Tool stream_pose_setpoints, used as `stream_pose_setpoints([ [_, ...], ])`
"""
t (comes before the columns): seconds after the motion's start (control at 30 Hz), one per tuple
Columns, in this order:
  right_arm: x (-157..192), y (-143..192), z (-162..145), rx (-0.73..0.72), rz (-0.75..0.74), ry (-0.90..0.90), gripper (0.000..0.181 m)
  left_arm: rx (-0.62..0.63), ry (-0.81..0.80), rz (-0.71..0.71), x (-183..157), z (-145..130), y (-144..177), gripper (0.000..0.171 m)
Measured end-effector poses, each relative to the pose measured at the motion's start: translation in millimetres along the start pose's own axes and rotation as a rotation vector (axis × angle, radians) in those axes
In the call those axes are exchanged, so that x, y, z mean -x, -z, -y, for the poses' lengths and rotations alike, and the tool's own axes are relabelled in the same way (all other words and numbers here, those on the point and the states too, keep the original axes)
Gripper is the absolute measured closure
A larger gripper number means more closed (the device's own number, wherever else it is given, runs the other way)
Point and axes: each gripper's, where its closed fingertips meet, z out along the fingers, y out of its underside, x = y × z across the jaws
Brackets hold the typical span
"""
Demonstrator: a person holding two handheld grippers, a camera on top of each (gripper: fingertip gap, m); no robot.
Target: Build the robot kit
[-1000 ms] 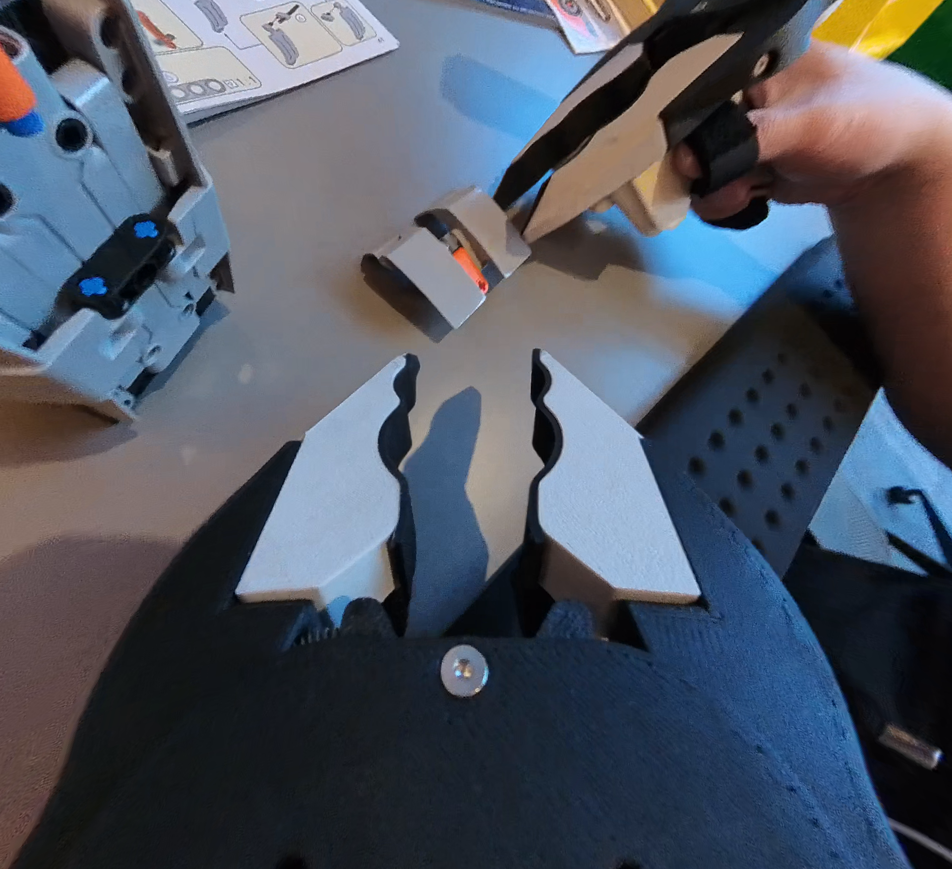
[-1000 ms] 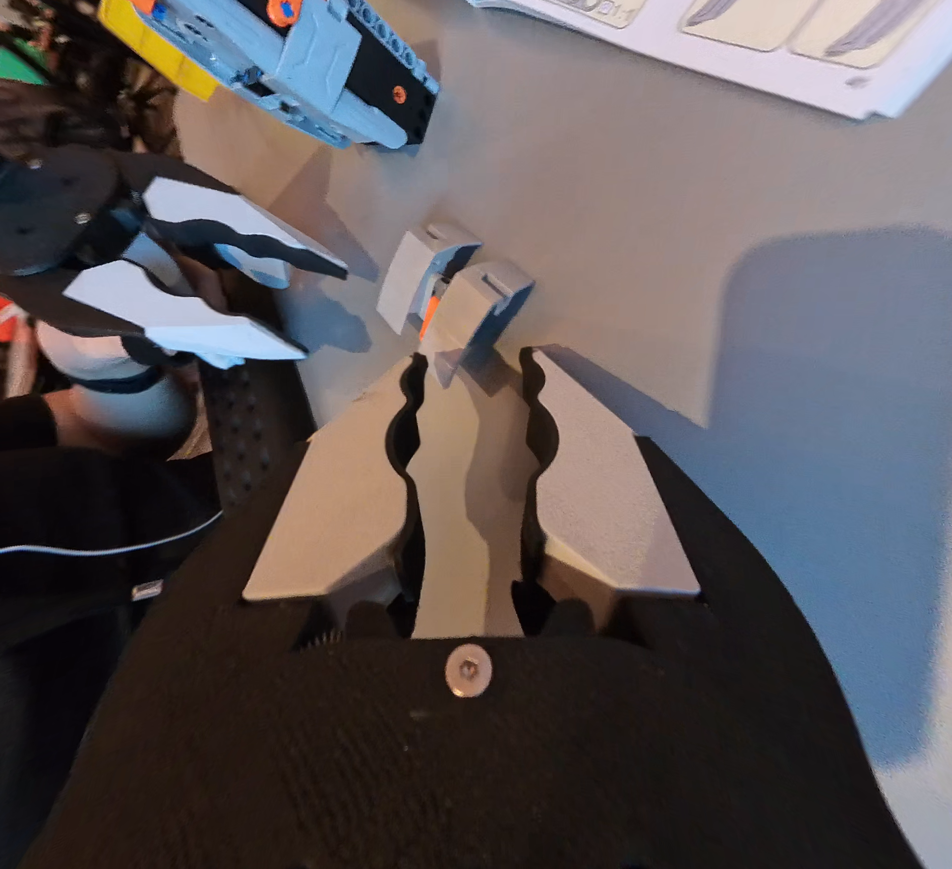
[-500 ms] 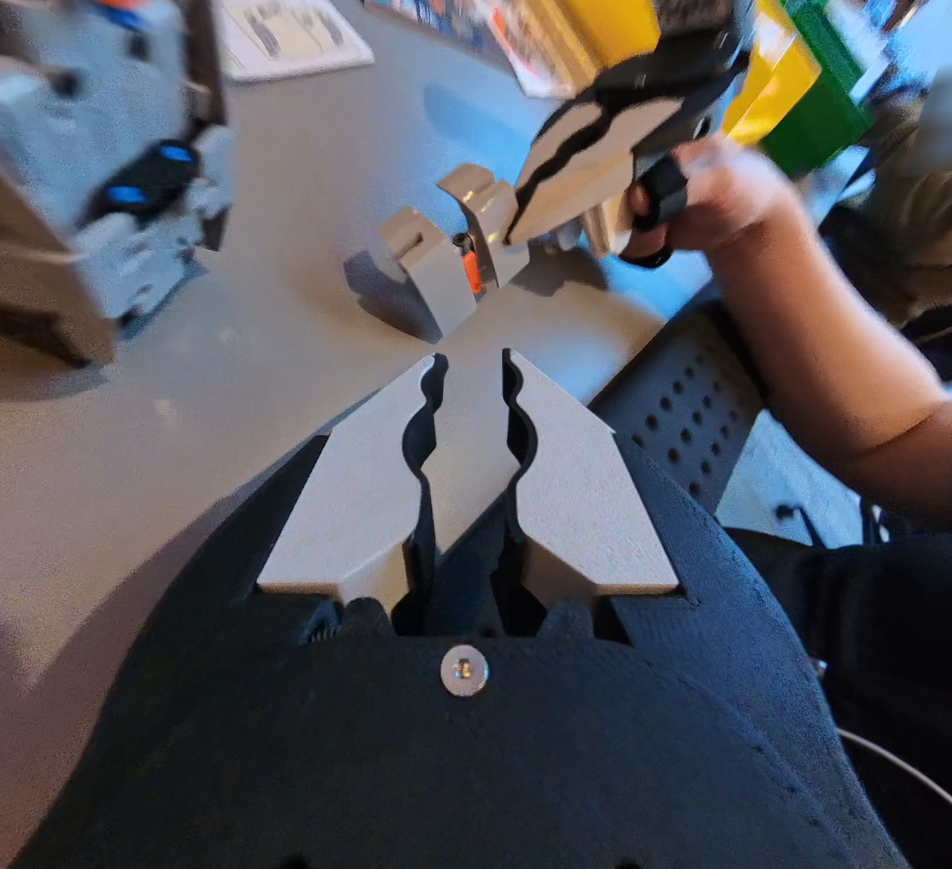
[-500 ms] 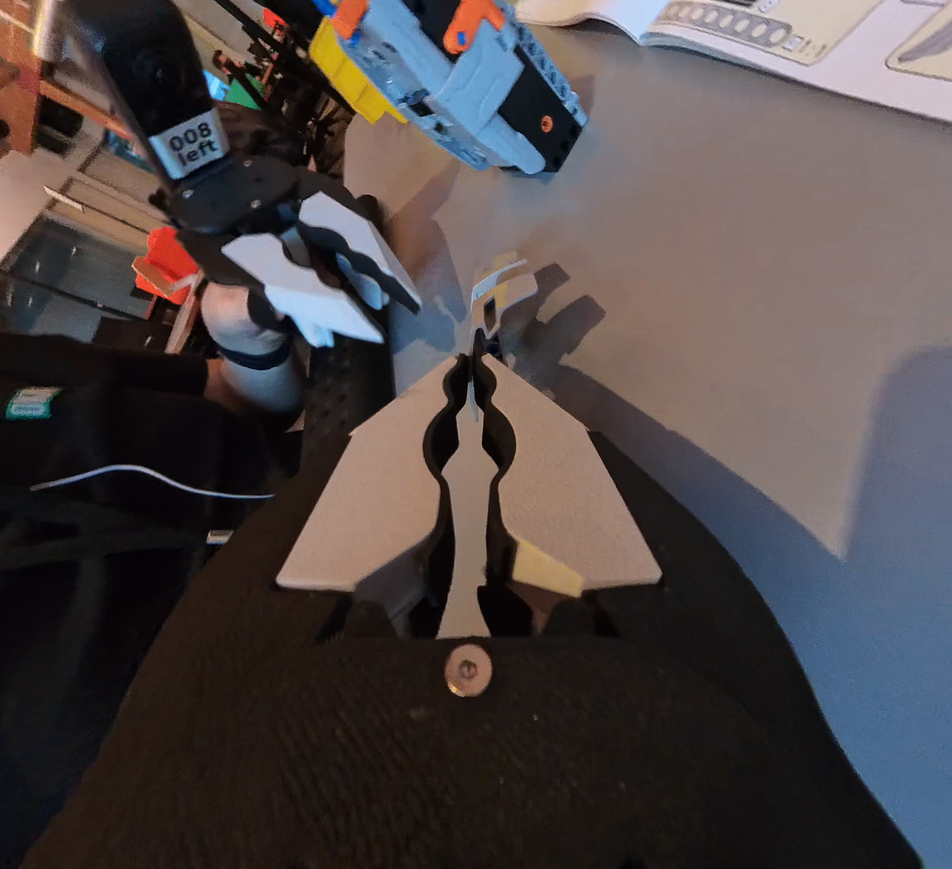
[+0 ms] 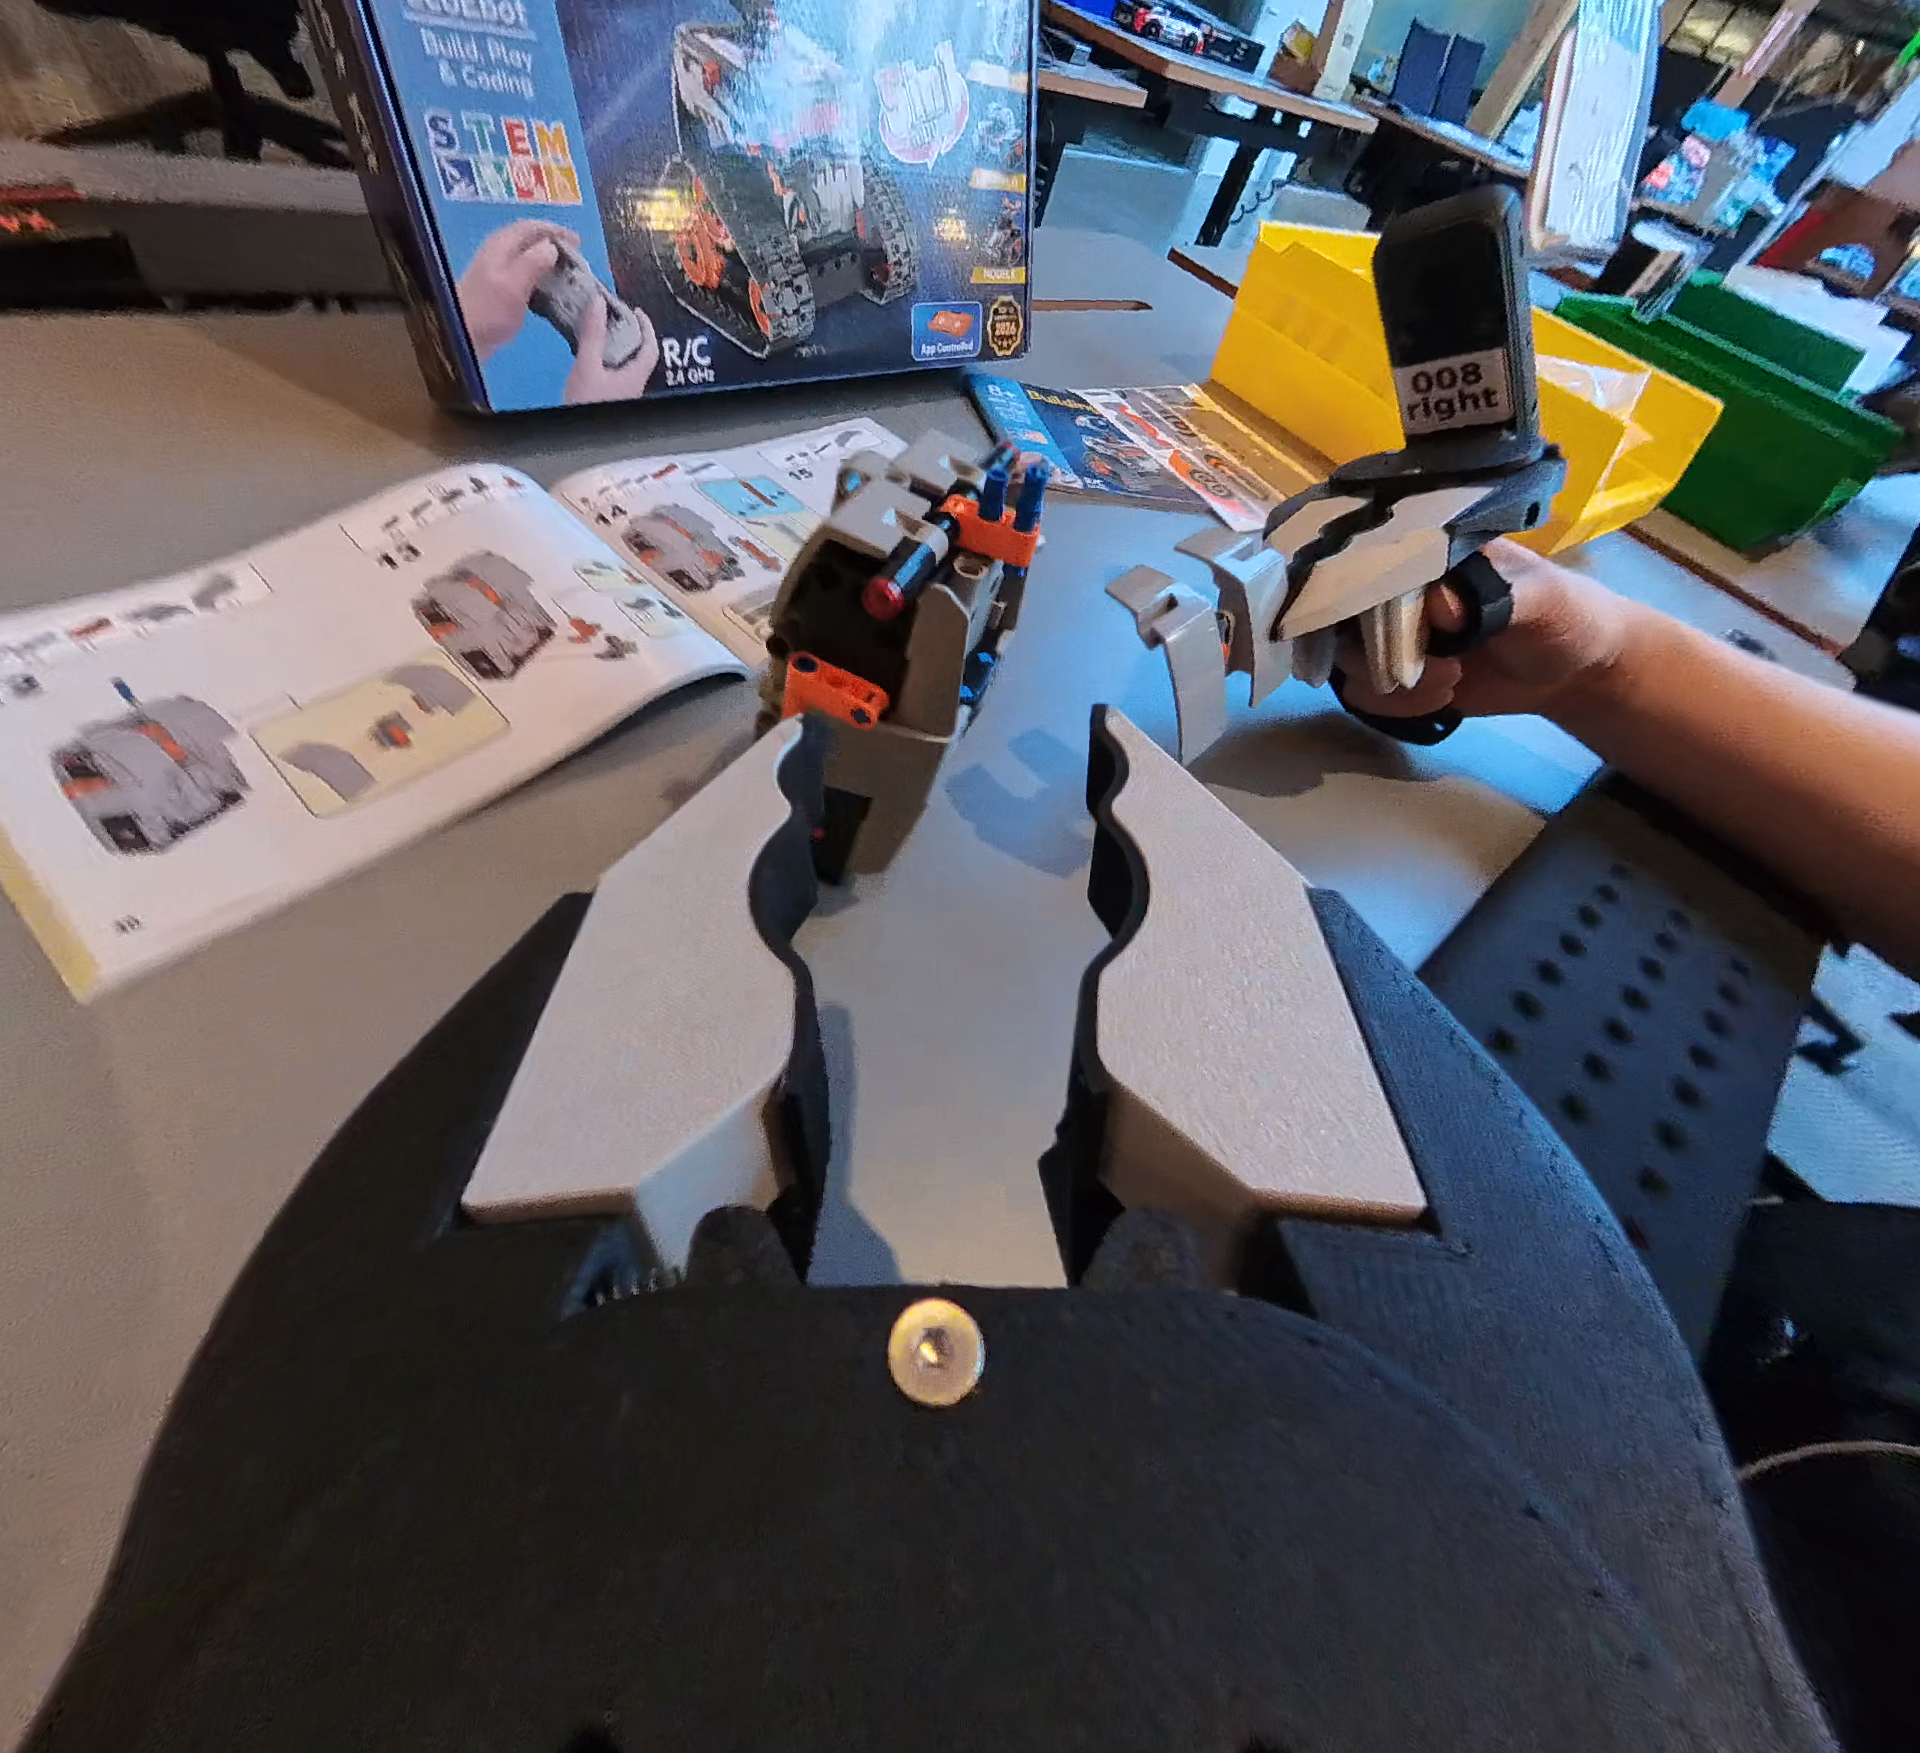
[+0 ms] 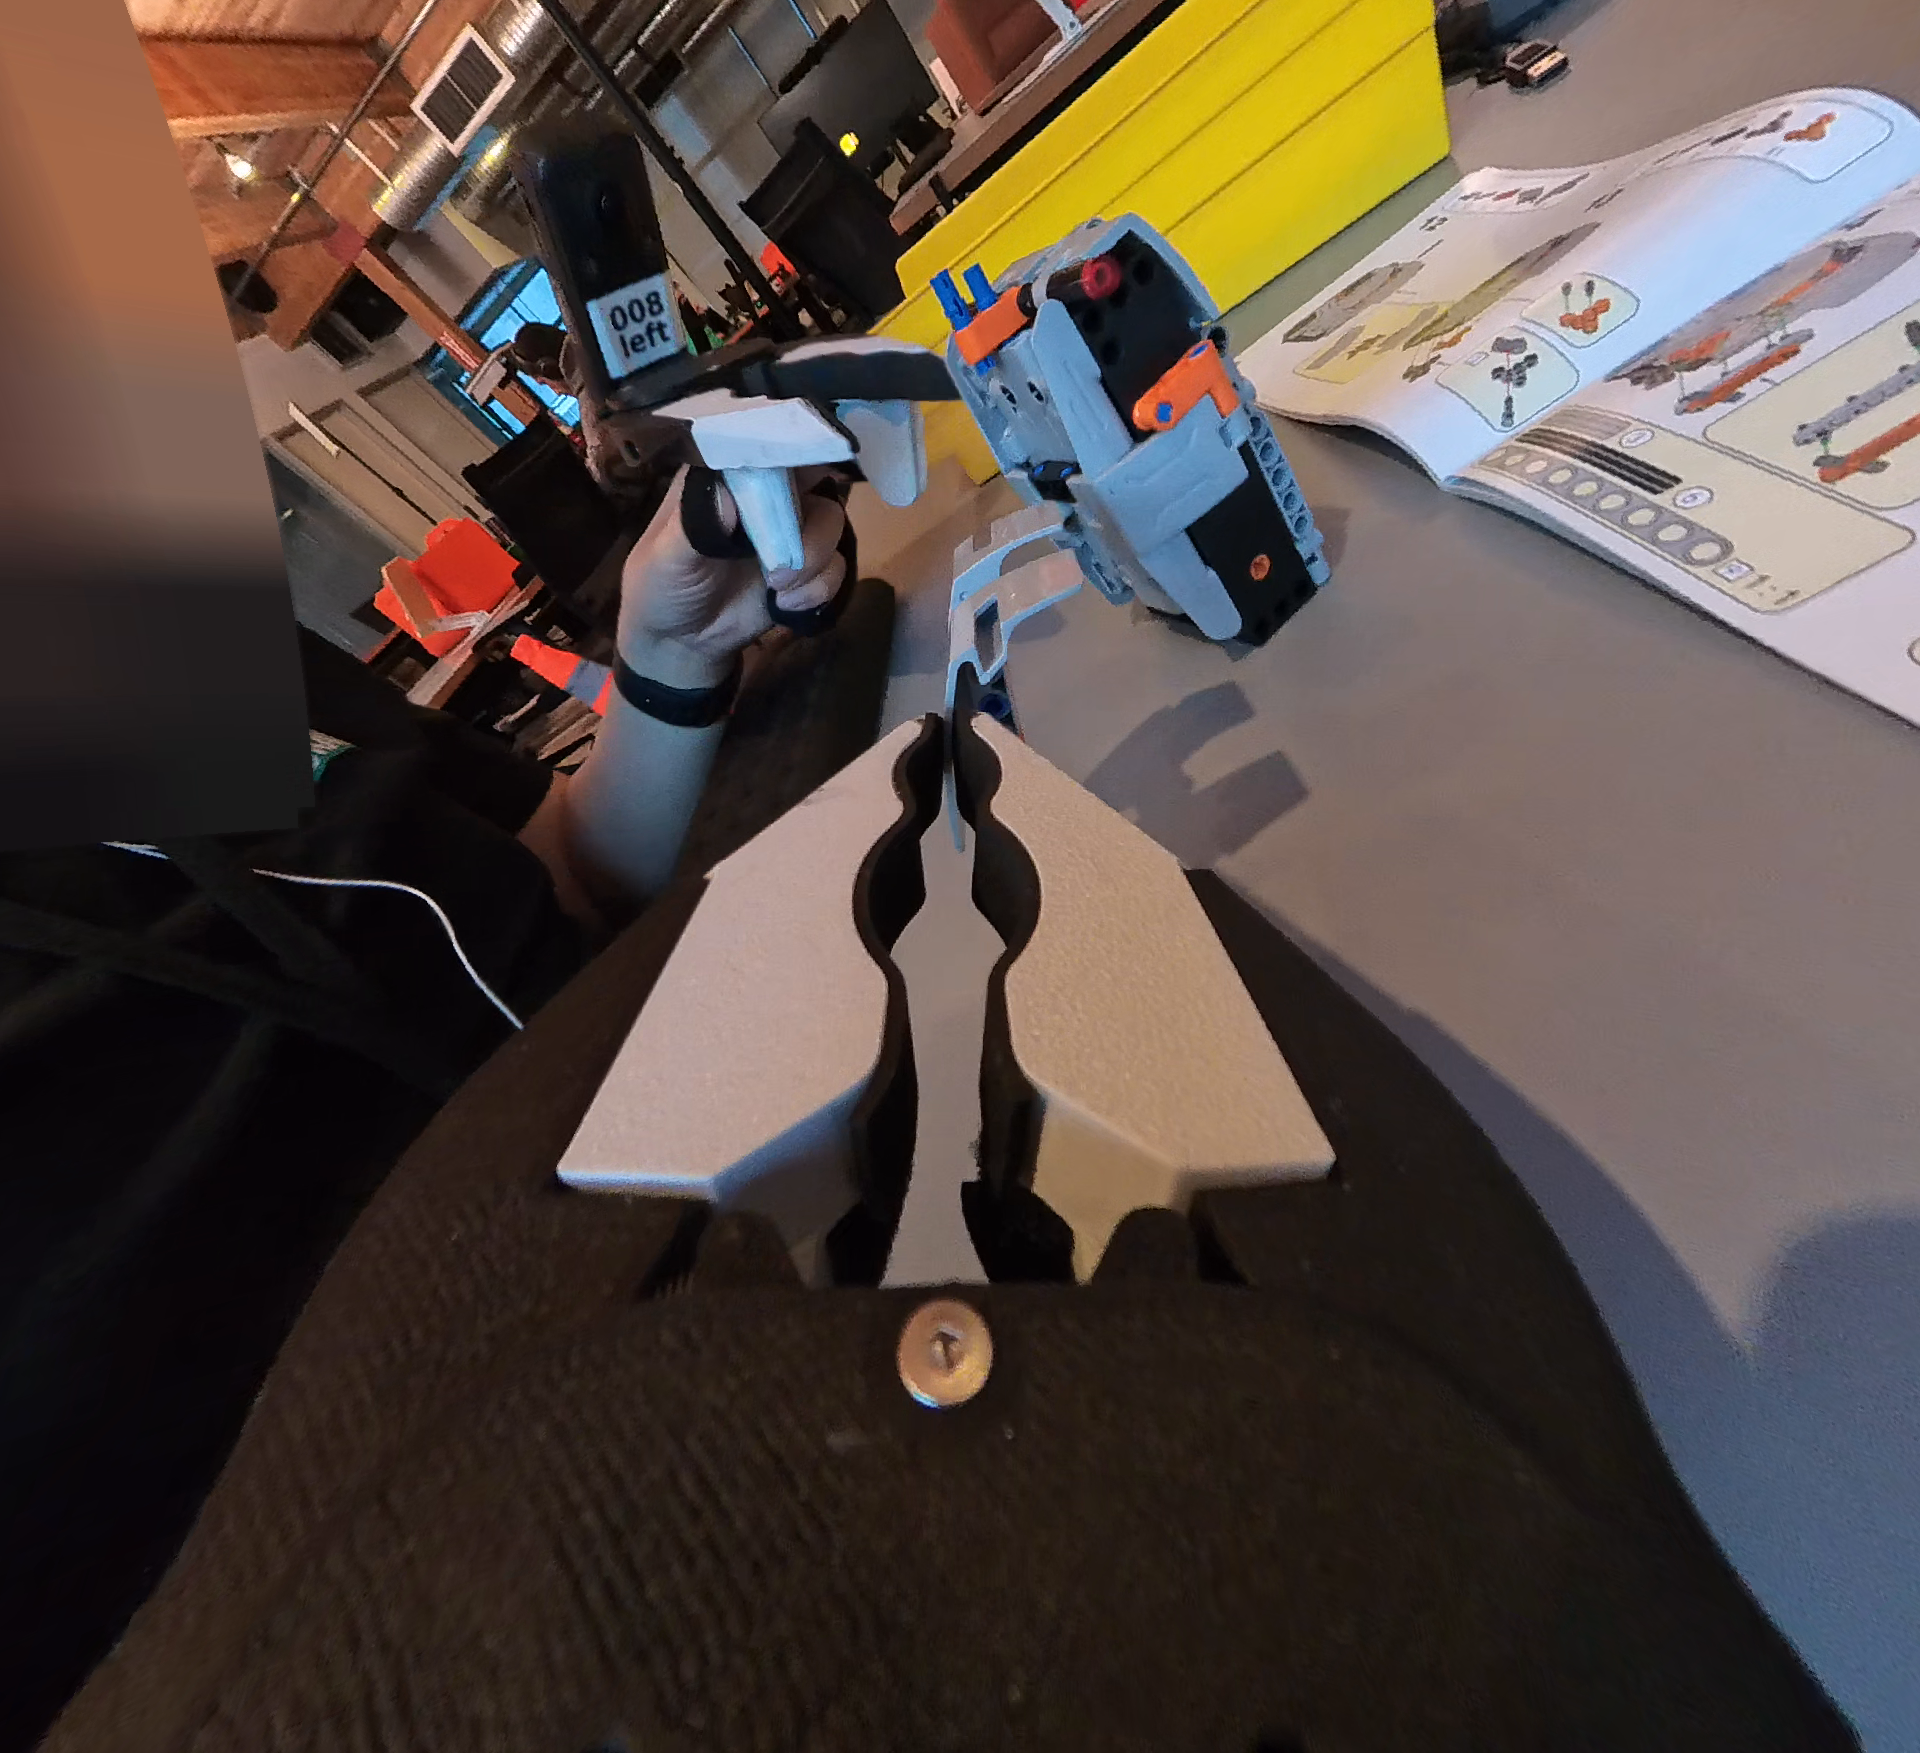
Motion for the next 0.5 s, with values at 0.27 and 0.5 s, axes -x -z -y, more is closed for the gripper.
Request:
stream_pose_setpoints([
  [0.27, -13, -9, -13, 0.12, -0.079, -0.024, 0.181, 0.008, -0.108, -0.019, 7, 6, -6, 0.119],
  [0.5, -47, 2, -24, 0.27, -0.348, 0.077, 0.145, 0.096, -0.203, -0.068, 19, 3, -26, 0.104],
])
